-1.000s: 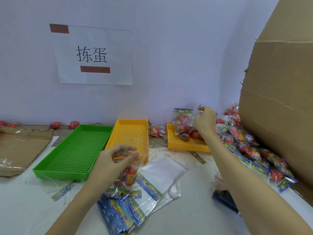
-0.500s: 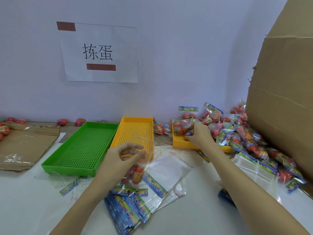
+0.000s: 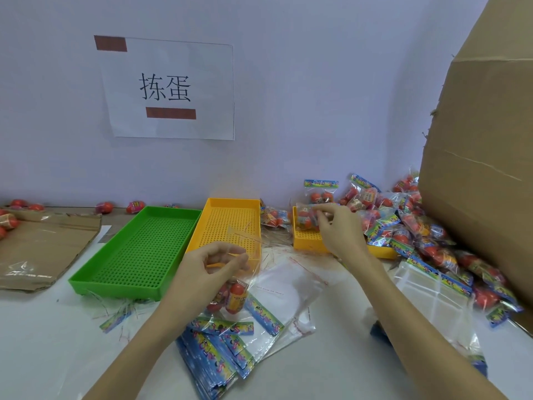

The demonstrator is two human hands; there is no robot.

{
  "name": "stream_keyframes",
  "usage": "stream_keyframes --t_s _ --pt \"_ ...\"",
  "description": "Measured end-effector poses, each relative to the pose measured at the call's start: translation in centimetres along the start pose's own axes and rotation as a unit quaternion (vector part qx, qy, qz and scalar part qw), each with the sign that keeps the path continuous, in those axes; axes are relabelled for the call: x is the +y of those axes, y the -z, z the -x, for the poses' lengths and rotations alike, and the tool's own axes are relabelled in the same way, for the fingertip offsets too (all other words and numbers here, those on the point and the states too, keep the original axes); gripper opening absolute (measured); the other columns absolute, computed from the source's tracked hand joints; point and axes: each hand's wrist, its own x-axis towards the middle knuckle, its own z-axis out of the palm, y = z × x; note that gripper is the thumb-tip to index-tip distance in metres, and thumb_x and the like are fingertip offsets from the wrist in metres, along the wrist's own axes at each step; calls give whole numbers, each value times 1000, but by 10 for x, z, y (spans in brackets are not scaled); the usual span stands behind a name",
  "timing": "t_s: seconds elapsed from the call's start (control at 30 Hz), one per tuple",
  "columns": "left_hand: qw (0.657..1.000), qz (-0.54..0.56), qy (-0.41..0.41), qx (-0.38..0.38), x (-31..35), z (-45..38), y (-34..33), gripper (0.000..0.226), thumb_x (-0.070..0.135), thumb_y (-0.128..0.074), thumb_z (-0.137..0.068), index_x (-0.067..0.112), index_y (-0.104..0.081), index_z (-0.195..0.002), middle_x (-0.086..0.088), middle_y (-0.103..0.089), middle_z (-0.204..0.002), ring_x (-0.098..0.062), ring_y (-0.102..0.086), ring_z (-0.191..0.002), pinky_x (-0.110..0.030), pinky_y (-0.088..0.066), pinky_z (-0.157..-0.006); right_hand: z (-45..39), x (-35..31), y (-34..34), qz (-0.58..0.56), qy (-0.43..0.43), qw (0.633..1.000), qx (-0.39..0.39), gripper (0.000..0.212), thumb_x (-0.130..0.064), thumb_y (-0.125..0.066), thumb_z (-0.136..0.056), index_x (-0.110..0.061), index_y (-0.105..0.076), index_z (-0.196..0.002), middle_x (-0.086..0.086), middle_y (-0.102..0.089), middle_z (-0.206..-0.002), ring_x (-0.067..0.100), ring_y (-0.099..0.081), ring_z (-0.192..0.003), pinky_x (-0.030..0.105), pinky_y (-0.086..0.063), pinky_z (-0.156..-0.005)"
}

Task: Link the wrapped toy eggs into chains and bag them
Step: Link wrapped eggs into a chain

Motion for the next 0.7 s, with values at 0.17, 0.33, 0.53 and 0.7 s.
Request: stream_keyframes --t_s 0.17,0.33,0.53,0.7 --pt "1000 -7 0 -3 -3 2 0 13 25 -79 -89 22 -78 -102 3 -81 -90 -12 -78 -75 -18 -58 -63 49 -31 -10 -333 -81 934 -100 9 -21 -67 -99 -19 -73 -106 6 -74 -98 11 -74 -79 16 -56 -64" --pt "1000 14 0 -5 0 3 -2 21 24 -80 -85 15 -77 -104 -4 -81 -91 -25 -79 -72 -23 -61 -63 74 -53 -13 -435 -20 897 -69 13 -19 -77 -92 -16 -73 -104 -2 -77 -95 15 -76 -90 24 -61 -74" --pt "1000 23 -14 -12 0 4 -3 22 21 -79 -88 12 -76 -107 -5 -80 -89 -26 -79 -73 -23 -61 -67 90 -66 -9 -336 177 924 49 19 -20 -72 -96 -18 -71 -115 -8 -73 -107 14 -72 -97 29 -61 -78" --pt "998 44 -30 -20 3 6 -7 32 28 -79 -81 13 -73 -109 -9 -80 -91 -32 -79 -74 -32 -64 -70 93 -65 -13 -236 234 943 20 19 -11 -71 -96 -15 -70 -115 -4 -70 -109 6 -69 -94 29 -60 -71"
